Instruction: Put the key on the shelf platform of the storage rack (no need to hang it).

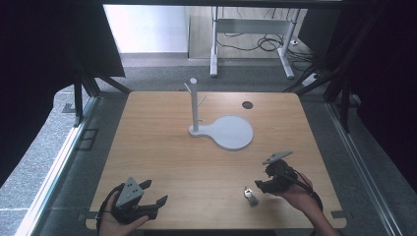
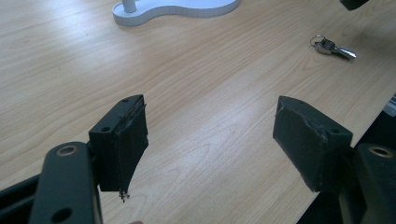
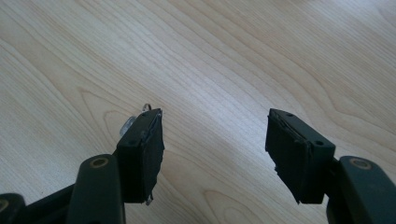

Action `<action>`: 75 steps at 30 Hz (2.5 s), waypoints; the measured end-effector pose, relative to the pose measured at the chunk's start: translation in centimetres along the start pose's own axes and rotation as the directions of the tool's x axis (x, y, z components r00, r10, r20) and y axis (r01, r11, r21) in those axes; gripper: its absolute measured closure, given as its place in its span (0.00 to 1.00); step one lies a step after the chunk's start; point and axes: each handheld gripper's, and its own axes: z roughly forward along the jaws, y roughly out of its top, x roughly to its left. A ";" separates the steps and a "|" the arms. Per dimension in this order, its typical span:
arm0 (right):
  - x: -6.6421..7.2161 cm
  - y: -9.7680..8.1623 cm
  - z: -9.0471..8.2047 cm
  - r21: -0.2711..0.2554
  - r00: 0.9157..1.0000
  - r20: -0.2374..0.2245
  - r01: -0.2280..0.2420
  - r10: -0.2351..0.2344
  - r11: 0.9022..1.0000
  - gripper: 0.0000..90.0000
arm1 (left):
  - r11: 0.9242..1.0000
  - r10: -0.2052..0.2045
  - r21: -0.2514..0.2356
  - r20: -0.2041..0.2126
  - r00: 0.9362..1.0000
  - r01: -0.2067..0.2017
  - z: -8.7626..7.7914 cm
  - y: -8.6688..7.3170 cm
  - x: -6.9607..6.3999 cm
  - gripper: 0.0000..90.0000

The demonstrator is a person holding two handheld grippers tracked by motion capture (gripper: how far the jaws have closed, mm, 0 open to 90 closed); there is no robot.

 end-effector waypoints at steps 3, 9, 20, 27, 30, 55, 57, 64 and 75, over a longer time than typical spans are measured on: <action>0.3 0.3 0.3 0.007 1.000 -0.001 0.007 -0.007 1.000 0.42 | 1.000 0.000 0.001 0.000 1.000 0.000 0.0 0.0 0.0 0.29; 0.9 0.7 0.9 0.030 1.000 -0.009 0.027 -0.027 0.999 0.42 | 1.000 -0.003 0.000 -0.001 1.000 0.003 0.0 0.0 0.1 0.29; 2.4 0.5 2.1 0.063 0.998 -0.027 0.053 -0.051 0.997 0.42 | 1.000 -0.002 -0.004 -0.002 1.000 0.002 -0.2 0.0 0.2 0.29; 3.4 0.1 3.3 0.099 0.997 -0.023 0.074 -0.072 0.992 0.42 | 1.000 -0.004 -0.002 -0.004 1.000 0.004 -0.2 -0.1 0.3 0.29; 3.7 0.1 3.5 0.103 0.997 -0.025 0.078 -0.076 0.992 0.42 | 1.000 -0.003 -0.001 -0.004 1.000 0.003 -0.2 -0.1 0.3 0.29; 3.8 -0.2 4.6 0.159 0.998 -0.038 0.060 -0.054 0.985 0.48 | 1.000 -0.002 -0.001 -0.004 1.000 0.002 -0.2 -0.1 0.3 0.29; 3.7 -0.2 4.6 0.162 0.998 -0.052 0.051 -0.043 0.986 0.52 | 1.000 -0.002 -0.002 -0.005 1.000 0.002 -0.2 -0.1 0.3 0.29; 3.4 -0.2 4.5 0.166 0.999 -0.049 0.028 -0.020 0.986 0.62 | 1.000 -0.002 -0.003 -0.005 1.000 0.002 -0.2 -0.1 0.3 0.29; 2.9 -0.2 4.4 0.172 0.999 -0.036 -0.005 0.011 0.985 0.73 | 1.000 -0.002 -0.002 -0.005 1.000 0.002 -0.2 -0.1 0.3 0.29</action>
